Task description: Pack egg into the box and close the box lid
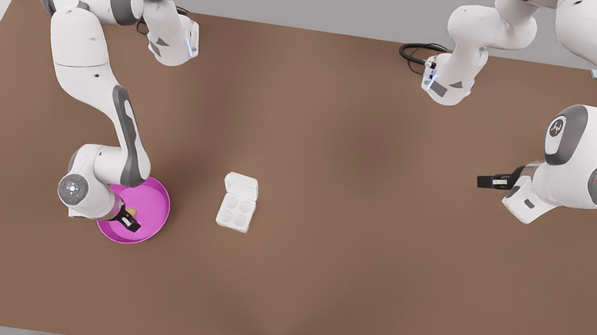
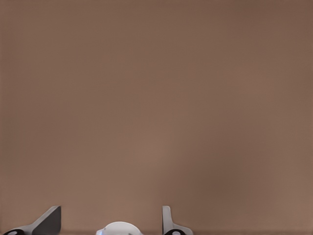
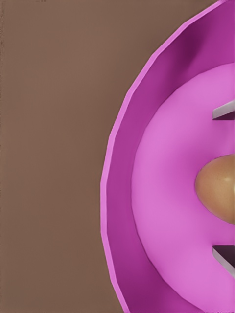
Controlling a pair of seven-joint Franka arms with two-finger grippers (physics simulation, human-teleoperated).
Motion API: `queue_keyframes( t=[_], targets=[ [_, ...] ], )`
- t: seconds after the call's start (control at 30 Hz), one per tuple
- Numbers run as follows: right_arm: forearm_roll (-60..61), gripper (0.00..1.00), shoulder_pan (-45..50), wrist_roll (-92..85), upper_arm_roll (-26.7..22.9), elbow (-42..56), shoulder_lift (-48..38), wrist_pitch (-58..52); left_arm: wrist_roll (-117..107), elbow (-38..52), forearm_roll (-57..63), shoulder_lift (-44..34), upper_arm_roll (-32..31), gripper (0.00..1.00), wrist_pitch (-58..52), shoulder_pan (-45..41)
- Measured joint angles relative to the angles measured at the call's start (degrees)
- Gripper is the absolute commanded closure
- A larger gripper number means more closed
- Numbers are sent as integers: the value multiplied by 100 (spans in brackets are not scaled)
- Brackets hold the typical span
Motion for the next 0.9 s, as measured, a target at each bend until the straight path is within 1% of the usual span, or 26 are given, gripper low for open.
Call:
queue_keyframes(
  t=[0.13,0.17,0.4,0.5,0.53,0.63,0.9],
  targets=[
    [0,23,2,-11,0,14,-22,-31,-14,73,1,-6,-101,0,-44,-6],
    [0,24,5,-18,0,21,-26,-45,-21,80,1,-6,-117,0,-58,-20],
    [2,28,4,-58,22,51,-4,-135,-62,133,2,-6,-133,0,-109,-13],
    [5,31,0,-74,26,57,3,-159,-75,155,6,2,-133,0,-119,-14],
    [7,34,-1,-80,26,59,4,-165,-79,156,7,2,-133,0,-123,-14],
    [14,36,0,-101,27,70,7,-182,-90,158,9,3,-133,0,-130,-14],
    [36,39,-9,-145,32,143,5,-302,-131,157,7,3,-151,0,-166,-7]
  ],
)
